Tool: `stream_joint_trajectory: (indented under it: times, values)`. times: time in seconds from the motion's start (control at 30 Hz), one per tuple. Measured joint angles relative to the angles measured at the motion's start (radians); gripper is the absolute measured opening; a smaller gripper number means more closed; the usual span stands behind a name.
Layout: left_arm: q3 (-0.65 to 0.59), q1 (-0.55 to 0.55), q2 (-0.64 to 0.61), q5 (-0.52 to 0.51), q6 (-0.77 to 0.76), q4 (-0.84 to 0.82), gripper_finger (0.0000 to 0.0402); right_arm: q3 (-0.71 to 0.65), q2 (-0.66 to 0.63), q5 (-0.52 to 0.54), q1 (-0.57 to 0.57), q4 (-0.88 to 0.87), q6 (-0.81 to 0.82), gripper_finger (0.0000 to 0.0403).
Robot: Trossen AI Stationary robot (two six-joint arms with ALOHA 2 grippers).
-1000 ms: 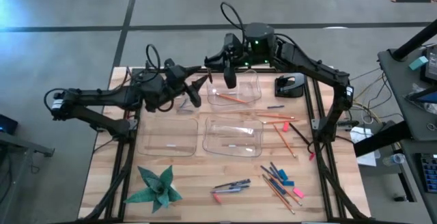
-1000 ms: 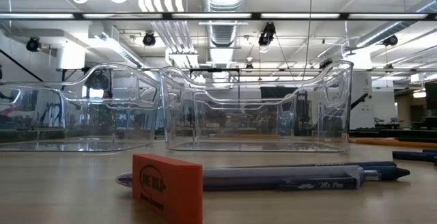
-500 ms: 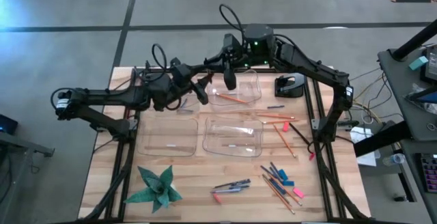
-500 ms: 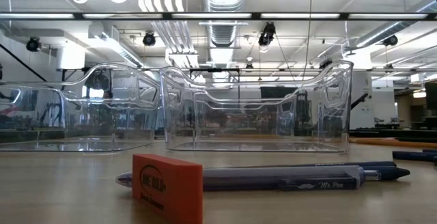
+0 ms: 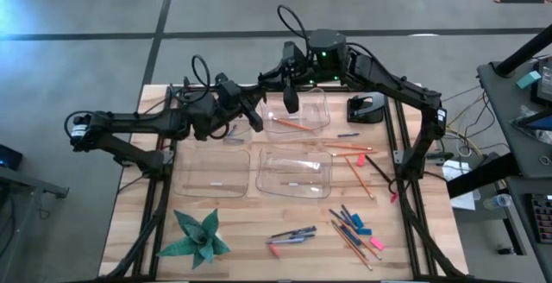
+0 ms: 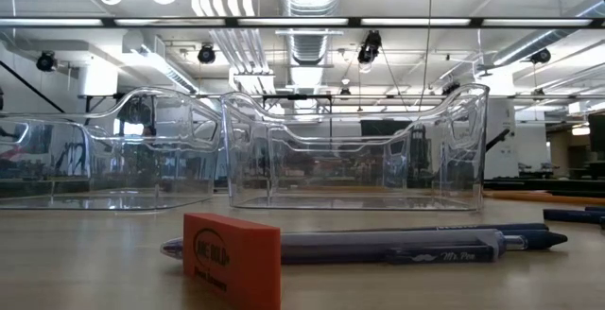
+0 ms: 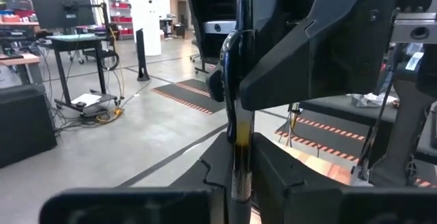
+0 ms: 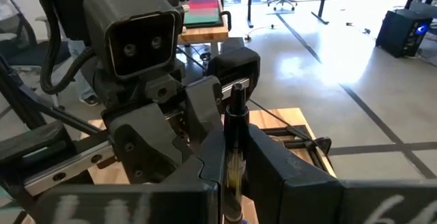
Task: Sort crayons/erasers/pens/pencils in bins
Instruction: Put the black pen into the bottom left transparent bin
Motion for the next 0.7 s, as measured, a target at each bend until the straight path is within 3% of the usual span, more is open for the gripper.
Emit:
stream_joint_trajectory:
  times: [0.2,0.53,0.7]
  values:
    - [0.000,0.000,0.000,0.016,0.002,-0.002,0.0026,0.000,0.000,-0.001,0.000,-0.013,0.030,0.0048]
    - [-0.005,0.000,0.000,0.041,-0.019,-0.023,0.0023,-0.001,-0.042,0.075,-0.011,-0.187,0.003,0.0169]
    - [-0.006,0.002,-0.001,0.044,-0.074,-0.081,0.0023,0.001,-0.117,0.140,-0.021,-0.352,-0.010,0.0197]
